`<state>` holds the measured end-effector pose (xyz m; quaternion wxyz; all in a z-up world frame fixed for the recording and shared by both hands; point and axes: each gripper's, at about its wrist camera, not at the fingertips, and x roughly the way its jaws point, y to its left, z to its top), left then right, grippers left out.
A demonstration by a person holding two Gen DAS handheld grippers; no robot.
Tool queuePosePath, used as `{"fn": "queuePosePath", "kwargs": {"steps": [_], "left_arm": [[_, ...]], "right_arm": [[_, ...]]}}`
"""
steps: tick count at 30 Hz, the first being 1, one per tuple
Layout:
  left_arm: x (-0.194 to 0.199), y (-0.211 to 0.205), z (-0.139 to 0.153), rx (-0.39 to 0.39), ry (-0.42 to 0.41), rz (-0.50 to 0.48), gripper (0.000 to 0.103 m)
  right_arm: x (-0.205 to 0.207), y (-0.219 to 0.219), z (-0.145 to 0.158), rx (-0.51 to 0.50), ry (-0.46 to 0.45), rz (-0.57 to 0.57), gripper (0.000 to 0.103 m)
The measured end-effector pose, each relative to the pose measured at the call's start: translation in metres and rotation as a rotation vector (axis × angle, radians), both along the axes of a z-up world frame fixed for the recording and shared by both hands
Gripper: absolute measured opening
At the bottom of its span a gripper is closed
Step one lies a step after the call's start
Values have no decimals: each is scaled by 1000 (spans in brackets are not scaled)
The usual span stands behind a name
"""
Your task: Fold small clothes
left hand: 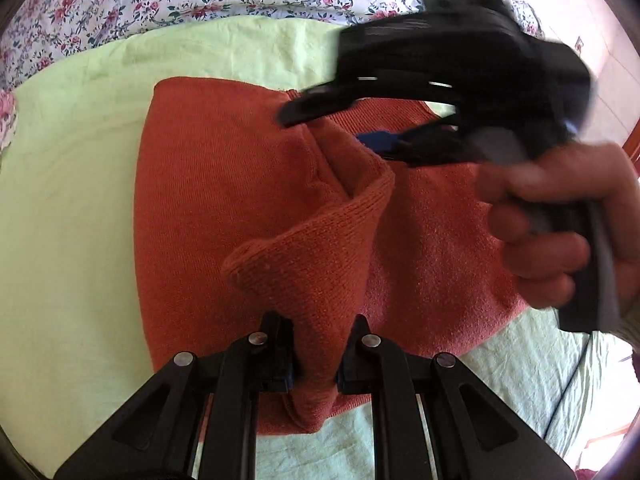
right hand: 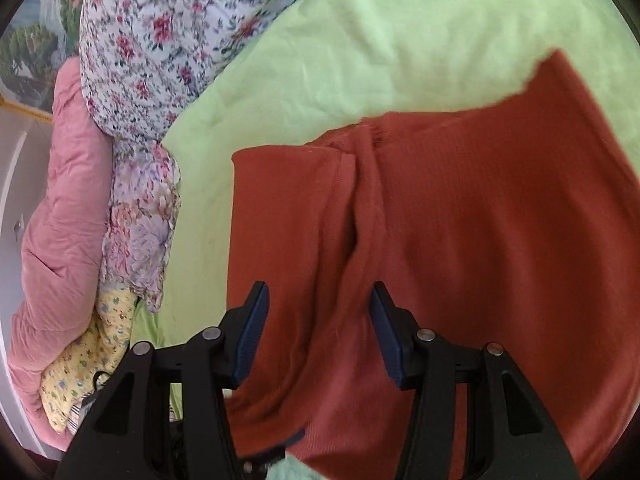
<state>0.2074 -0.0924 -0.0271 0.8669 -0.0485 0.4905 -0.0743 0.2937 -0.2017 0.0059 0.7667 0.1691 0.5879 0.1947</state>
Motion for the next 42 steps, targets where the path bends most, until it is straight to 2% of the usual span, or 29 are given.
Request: {"fn": "queuePosePath", "kwargs": {"steps": [2,3,4,5,6,11,15,17,22,26,30,36,38,42], "left_arm": [[-2,-2,1,5,0,4,12],[-3,-5,2,7,1,7,12],[-3,-7,4,3,2,10,12],[-3,-6,7,-7,3,11,12],[-3,-7,12,-18,0,9,12],[0,-29,40,-114,-39,-67,12],[12,-68,35,-152,-24,-150,13],[16,-83,27,-162,-4,-178,13],[24,-111,12,-131,33,-223,13],[31,-102,9,-158,47,-220,15],[33,-93,-2,-201,97,-222,18],[35,-88,12,-232,119,-256,25],[31,-83,13,-248,130,-263,27],[17,-55,23,-273,131,-273,31]], "right_arm": [[11,17,-7,-30,4,39,48],[15,24,-9,-60,-2,58,33],[17,30,-10,-100,-7,77,24],[18,31,-9,-122,-9,91,16],[18,32,-6,-123,-16,95,15],[3,9,49,-76,-126,100,14],[-5,-22,76,-123,-175,84,14],[-8,-40,75,-195,-172,55,14],[-16,-87,58,-217,-119,-34,14],[-21,-97,60,-197,-138,-45,14],[-19,-105,44,-230,-101,-55,14],[-26,-110,43,-219,-108,-73,15],[-26,-111,43,-224,-98,-82,17],[-32,-112,50,-264,-110,-106,32]]}}
